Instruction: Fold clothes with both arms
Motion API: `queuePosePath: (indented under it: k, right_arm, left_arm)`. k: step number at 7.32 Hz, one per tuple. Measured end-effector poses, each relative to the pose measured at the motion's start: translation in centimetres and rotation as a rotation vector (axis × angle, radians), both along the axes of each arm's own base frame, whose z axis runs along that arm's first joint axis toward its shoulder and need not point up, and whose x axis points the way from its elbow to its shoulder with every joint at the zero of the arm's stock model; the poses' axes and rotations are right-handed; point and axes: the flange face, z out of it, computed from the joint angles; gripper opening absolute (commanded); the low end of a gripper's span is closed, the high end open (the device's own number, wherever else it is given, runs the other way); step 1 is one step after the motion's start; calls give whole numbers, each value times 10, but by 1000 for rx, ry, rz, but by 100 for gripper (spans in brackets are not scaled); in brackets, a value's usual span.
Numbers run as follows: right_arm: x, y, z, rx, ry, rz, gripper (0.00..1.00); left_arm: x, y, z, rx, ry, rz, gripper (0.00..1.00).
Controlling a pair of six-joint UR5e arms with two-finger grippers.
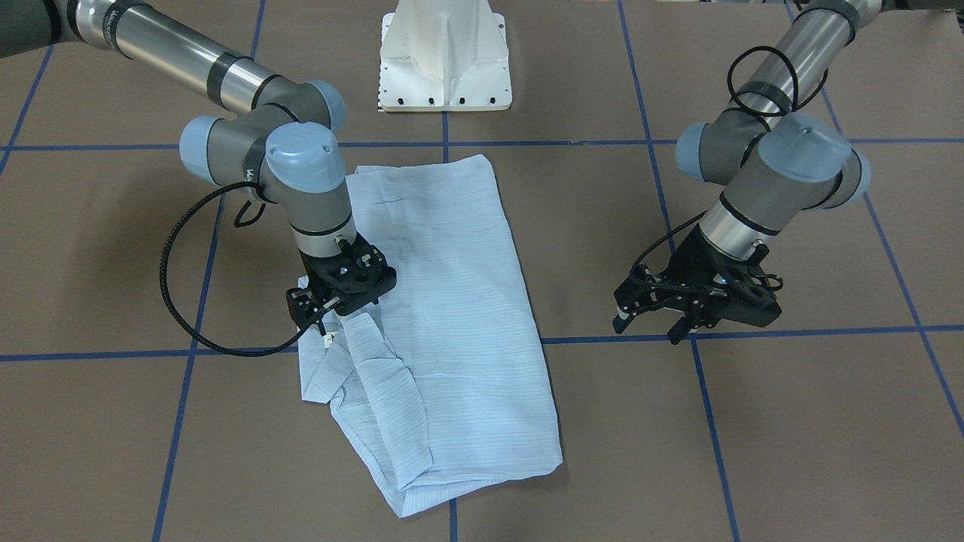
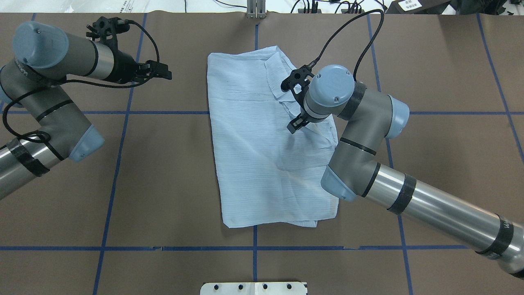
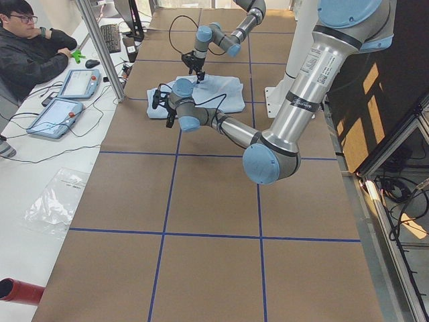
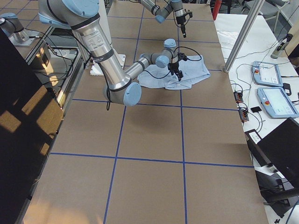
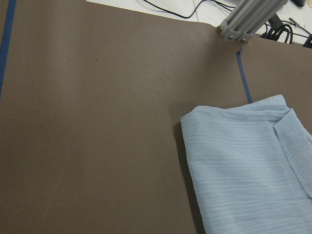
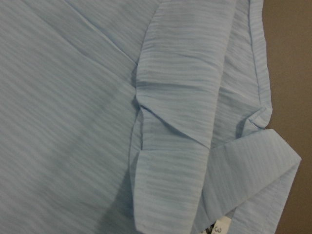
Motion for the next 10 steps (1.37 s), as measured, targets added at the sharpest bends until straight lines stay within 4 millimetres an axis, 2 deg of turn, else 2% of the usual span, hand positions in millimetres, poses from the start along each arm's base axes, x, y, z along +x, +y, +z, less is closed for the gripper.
queuePosePath:
  k: [3, 5, 7, 10]
  right_arm:
    - [-3, -4, 16, -8, 29, 9, 100]
    - [10, -20, 24, -18, 41, 33, 100]
    - [33, -42, 41, -33, 62, 52, 100]
    - [97, -72, 91, -55, 66, 24, 100]
  left_arm:
    - [1, 1, -1, -2, 3, 0, 100]
    - [2, 1, -3, -1, 7, 1, 100]
    - [3, 1, -8, 2, 13, 1, 100]
    - [6, 1, -17, 8, 23, 1, 100]
